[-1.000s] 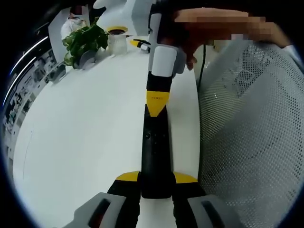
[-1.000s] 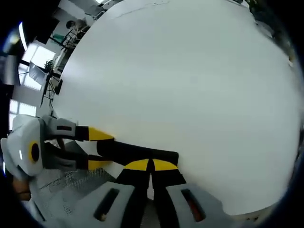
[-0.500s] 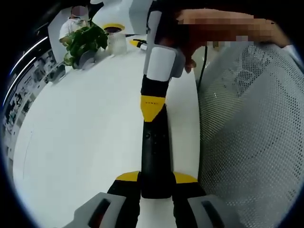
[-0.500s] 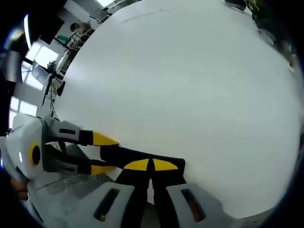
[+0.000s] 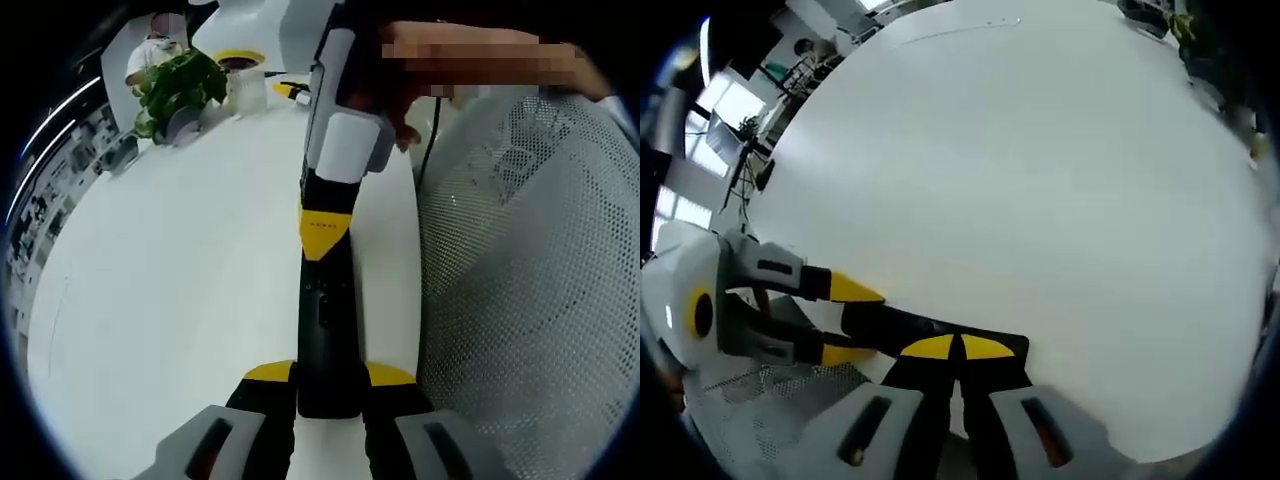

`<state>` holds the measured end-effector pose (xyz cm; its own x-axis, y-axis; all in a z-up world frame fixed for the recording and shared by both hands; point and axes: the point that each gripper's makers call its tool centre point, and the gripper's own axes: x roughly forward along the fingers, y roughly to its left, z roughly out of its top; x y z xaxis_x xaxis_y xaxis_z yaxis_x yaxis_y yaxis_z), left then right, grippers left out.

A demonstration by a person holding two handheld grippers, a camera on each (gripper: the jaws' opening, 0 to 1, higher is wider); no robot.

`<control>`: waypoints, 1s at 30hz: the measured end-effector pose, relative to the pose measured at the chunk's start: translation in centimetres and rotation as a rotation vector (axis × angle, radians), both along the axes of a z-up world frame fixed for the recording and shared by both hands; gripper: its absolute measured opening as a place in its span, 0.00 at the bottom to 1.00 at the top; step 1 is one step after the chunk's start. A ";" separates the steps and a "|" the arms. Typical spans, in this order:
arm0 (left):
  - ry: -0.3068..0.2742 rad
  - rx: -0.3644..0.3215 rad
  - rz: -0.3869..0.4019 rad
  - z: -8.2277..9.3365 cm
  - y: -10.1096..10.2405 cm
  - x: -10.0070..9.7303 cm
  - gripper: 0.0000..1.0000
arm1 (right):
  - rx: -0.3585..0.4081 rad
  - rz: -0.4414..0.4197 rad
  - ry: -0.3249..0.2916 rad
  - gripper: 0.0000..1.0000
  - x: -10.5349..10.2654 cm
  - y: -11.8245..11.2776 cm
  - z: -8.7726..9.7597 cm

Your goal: Press the specified remote control buttons in sequence, fully releasing each button before pressing the next.

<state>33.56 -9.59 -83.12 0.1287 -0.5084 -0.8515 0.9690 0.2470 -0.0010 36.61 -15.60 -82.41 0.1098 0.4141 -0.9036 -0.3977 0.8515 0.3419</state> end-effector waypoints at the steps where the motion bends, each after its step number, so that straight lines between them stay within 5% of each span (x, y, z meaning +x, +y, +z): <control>1: 0.000 0.000 0.000 0.0 0.0 0.0 0.25 | 0.001 -0.003 0.000 0.00 0.0 0.0 0.0; 22: -0.006 -0.005 0.009 0.0 -0.1 0.0 0.25 | -0.052 0.079 -0.049 0.00 0.1 0.1 0.0; 30: -0.005 -0.008 0.010 0.0 -0.1 0.0 0.25 | 0.035 0.031 0.035 0.00 -0.7 1.0 0.7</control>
